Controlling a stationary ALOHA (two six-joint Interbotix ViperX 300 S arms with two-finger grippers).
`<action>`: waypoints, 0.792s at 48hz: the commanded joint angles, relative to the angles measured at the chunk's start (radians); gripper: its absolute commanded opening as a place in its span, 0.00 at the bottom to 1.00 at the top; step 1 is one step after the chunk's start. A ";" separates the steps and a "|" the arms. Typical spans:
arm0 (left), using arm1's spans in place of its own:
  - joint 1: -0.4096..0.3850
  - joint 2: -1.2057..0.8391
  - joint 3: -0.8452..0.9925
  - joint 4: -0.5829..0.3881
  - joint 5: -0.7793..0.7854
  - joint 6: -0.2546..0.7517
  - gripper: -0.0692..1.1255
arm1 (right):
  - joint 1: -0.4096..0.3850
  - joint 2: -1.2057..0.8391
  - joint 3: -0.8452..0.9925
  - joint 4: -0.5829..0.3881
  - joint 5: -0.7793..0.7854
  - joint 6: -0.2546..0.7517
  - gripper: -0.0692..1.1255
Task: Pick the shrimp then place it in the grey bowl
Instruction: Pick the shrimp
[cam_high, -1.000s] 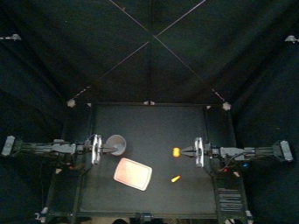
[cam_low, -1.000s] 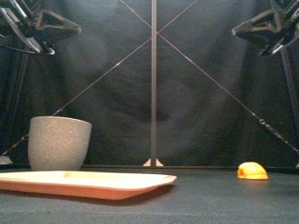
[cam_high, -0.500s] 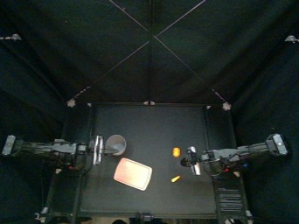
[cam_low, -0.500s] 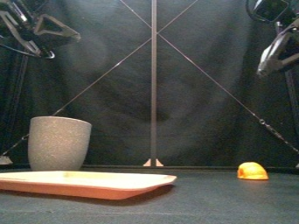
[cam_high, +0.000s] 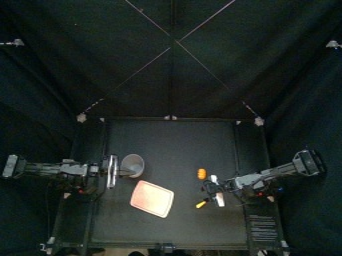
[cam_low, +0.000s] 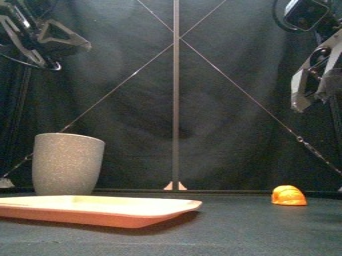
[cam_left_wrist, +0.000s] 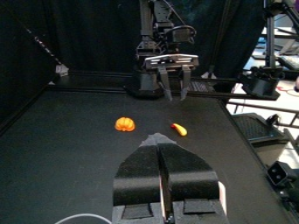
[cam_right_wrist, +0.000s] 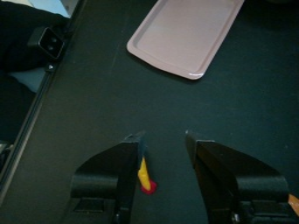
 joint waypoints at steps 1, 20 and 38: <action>0.002 0.005 -0.014 -0.003 -0.009 0.002 0.16 | 0.006 0.061 -0.034 0.009 -0.025 0.002 0.73; -0.005 0.005 -0.014 -0.003 -0.009 0.003 0.16 | 0.069 0.304 -0.095 0.066 0.075 -0.002 0.73; -0.006 0.005 -0.014 -0.003 -0.011 0.002 0.16 | 0.074 0.353 -0.089 0.069 0.097 -0.002 0.73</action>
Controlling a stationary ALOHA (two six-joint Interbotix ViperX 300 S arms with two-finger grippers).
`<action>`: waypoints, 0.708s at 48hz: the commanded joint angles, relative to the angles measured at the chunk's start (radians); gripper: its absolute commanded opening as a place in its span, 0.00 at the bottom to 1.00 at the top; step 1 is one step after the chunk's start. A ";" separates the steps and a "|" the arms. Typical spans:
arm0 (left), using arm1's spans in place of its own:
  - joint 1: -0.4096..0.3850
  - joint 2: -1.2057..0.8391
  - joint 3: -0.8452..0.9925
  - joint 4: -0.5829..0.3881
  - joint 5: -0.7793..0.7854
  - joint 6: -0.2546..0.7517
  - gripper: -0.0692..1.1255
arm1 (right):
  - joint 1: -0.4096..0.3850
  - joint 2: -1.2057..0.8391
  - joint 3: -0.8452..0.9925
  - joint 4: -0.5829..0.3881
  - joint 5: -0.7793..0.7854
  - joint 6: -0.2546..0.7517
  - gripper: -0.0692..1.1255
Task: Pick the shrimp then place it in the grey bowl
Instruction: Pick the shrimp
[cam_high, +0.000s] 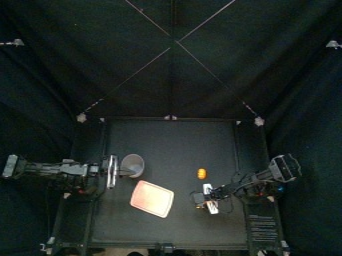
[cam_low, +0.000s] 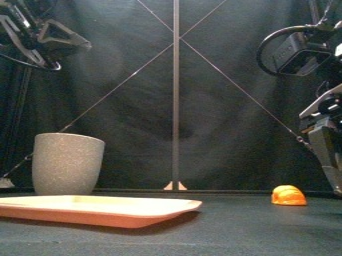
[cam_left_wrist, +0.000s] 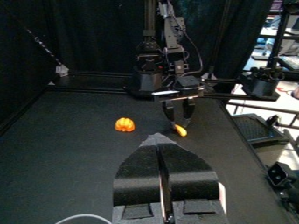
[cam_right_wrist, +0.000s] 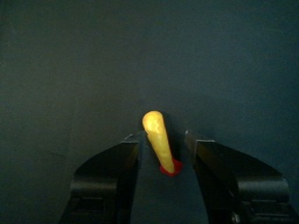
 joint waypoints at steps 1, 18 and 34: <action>-0.003 0.005 -0.011 -0.003 -0.009 0.000 0.16 | 0.003 -0.003 -0.008 0.005 -0.003 -0.002 0.73; -0.002 0.005 -0.006 -0.003 -0.009 0.000 0.16 | 0.029 0.034 -0.003 0.037 -0.003 -0.002 0.69; -0.002 0.005 -0.005 -0.003 -0.009 0.000 0.16 | 0.031 0.040 -0.009 0.037 -0.005 -0.002 0.49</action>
